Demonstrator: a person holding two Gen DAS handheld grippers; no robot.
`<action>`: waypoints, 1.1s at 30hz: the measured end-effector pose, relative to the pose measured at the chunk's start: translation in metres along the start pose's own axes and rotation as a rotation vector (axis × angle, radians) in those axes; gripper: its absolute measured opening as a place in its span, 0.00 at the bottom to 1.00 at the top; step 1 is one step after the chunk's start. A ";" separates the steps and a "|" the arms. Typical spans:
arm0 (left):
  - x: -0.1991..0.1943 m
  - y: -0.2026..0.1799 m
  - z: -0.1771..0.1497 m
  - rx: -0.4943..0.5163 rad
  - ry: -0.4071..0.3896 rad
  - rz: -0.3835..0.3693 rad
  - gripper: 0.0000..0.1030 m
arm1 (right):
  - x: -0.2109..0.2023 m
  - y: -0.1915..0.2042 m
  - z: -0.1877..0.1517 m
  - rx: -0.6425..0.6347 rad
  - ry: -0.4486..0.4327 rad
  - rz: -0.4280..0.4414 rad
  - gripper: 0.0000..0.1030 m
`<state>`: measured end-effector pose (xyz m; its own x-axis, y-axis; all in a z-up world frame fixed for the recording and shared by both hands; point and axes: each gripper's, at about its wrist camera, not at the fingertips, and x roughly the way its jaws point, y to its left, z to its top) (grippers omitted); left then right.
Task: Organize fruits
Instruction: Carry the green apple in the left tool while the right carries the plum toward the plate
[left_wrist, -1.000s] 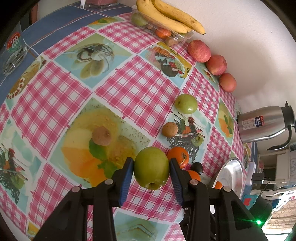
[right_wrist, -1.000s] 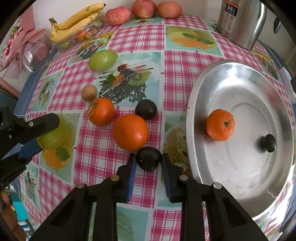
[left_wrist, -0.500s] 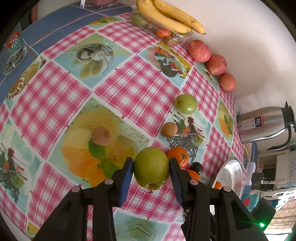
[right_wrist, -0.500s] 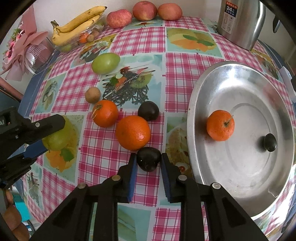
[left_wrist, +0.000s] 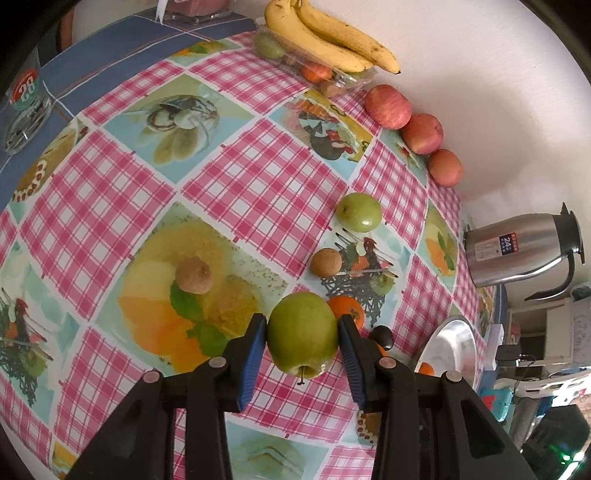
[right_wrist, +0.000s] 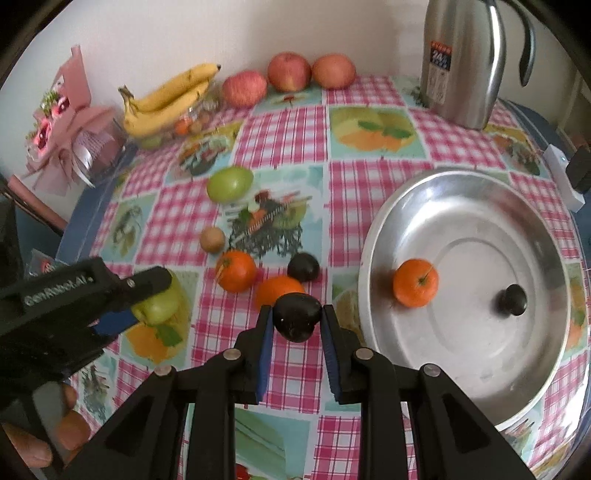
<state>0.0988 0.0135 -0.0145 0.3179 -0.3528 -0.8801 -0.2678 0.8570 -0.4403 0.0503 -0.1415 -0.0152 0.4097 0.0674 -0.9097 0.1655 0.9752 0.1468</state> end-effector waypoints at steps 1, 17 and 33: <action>-0.001 -0.001 0.000 0.003 -0.002 -0.003 0.41 | -0.004 -0.001 0.001 0.003 -0.014 0.001 0.25; -0.002 -0.043 -0.017 0.137 -0.004 -0.038 0.41 | -0.017 -0.048 0.007 0.139 -0.057 -0.077 0.25; 0.018 -0.134 -0.083 0.460 0.103 -0.112 0.41 | -0.053 -0.119 0.003 0.360 -0.172 -0.179 0.26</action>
<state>0.0647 -0.1387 0.0134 0.2241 -0.4682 -0.8547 0.2000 0.8805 -0.4299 0.0118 -0.2615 0.0166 0.4845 -0.1621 -0.8597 0.5373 0.8306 0.1462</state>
